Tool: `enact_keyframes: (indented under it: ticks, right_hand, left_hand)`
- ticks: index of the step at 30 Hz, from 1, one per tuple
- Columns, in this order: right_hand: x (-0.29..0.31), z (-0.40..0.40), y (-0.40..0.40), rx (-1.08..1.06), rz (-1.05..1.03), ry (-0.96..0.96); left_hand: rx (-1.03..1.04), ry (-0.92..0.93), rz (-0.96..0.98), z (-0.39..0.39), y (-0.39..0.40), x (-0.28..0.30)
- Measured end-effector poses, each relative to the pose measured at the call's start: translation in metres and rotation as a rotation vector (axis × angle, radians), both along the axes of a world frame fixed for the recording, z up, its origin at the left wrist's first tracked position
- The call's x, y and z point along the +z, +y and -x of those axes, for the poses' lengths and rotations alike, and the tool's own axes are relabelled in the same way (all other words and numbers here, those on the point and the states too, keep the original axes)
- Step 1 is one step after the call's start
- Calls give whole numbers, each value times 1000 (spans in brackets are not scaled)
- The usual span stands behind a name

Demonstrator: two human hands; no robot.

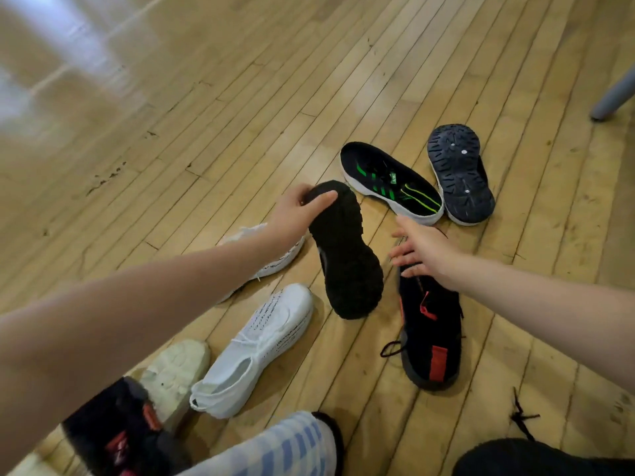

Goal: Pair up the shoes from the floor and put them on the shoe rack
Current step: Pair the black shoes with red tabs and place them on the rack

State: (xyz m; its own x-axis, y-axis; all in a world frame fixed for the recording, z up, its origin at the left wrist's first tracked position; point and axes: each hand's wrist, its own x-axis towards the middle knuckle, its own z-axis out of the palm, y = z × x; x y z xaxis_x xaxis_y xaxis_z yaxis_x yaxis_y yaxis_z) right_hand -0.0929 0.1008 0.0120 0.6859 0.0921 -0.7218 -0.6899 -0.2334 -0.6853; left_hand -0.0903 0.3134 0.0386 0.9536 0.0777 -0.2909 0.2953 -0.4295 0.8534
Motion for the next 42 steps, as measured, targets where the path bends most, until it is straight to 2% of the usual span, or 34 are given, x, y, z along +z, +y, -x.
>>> enact_keyframes:
  ticks: [3,5,8,13,16,19,22,24,31,33,38,40,42]
  right_hand:
    - [16,-14,18,-107,-189,277]
    - [21,-26,20,-225,-317,345]
    - [24,-38,13,-270,-447,359]
    - [32,-39,3,-284,-465,270]
    - [33,-23,-14,-183,-385,336]
    - [31,-3,-33,-83,-260,366]
    - [20,14,-48,165,-112,363]
    - [8,28,-51,313,-3,333]
    - [-11,57,-41,532,305,-29]
    - [-13,57,-36,479,329,-123]
    - [-11,45,-11,-6,101,-258]
    - [-13,30,7,-38,123,-315]
    - [-23,12,26,50,188,-337]
  left_hand:
    - [-20,-114,-15,-6,-14,7]
    - [-30,-229,-56,-9,-21,13]
    - [-34,-342,-38,-3,-30,12]
    - [113,-94,430,1,-46,11]
    - [59,48,537,4,-58,11]
    - [68,163,557,11,-71,1]
    - [168,200,448,13,-57,-17]
    - [167,162,258,13,-32,-31]
    - [99,64,-369,22,50,-49]
    - [95,65,-434,28,69,-51]
    - [192,133,-558,57,129,-57]
    - [233,163,-615,77,152,-59]
    - [261,150,-670,100,169,-57]
